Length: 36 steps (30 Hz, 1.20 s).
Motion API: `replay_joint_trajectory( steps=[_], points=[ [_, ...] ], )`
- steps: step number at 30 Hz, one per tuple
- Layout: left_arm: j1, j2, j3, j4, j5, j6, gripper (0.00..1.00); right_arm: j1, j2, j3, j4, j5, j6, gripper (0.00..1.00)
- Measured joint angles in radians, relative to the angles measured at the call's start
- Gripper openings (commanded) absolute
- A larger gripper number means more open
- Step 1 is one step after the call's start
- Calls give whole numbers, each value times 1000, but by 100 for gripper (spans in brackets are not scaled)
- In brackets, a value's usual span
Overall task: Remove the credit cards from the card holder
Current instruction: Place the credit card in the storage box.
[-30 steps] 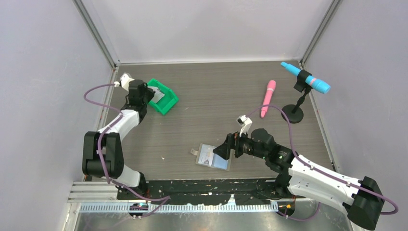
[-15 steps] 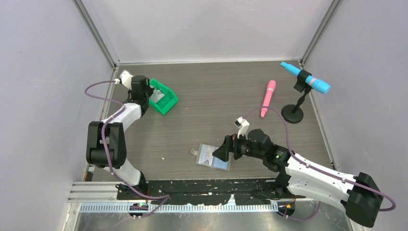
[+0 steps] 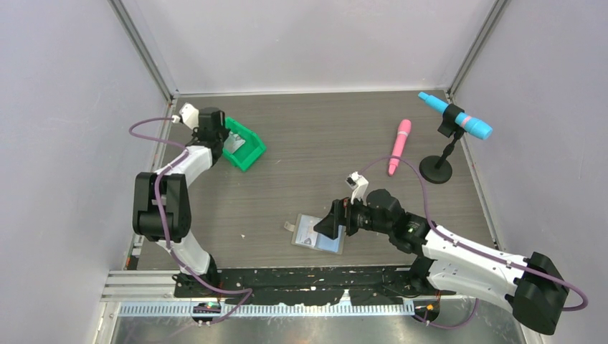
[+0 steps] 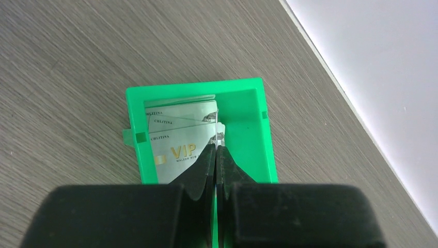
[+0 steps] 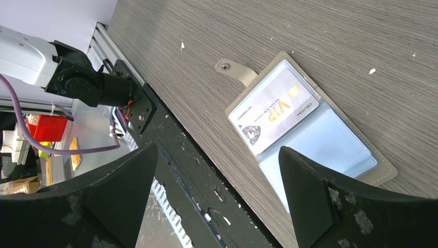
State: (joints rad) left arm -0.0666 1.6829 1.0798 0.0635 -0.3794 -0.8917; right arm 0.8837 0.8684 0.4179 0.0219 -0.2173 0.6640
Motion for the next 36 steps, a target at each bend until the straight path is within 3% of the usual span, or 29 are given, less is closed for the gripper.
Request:
replay_joint_trajectory(
  steps=[19,25,36],
  points=[
    [0,87,-21,93,36,-25,0,0,5,49,-32,3,-35,96],
    [0,87,-21,95,40,-8,22,-5,12,51,-48,3,-42,96],
    [0,88,-11,46,42,22,41,-46,15,80,-93,2,-84,95]
  ],
)
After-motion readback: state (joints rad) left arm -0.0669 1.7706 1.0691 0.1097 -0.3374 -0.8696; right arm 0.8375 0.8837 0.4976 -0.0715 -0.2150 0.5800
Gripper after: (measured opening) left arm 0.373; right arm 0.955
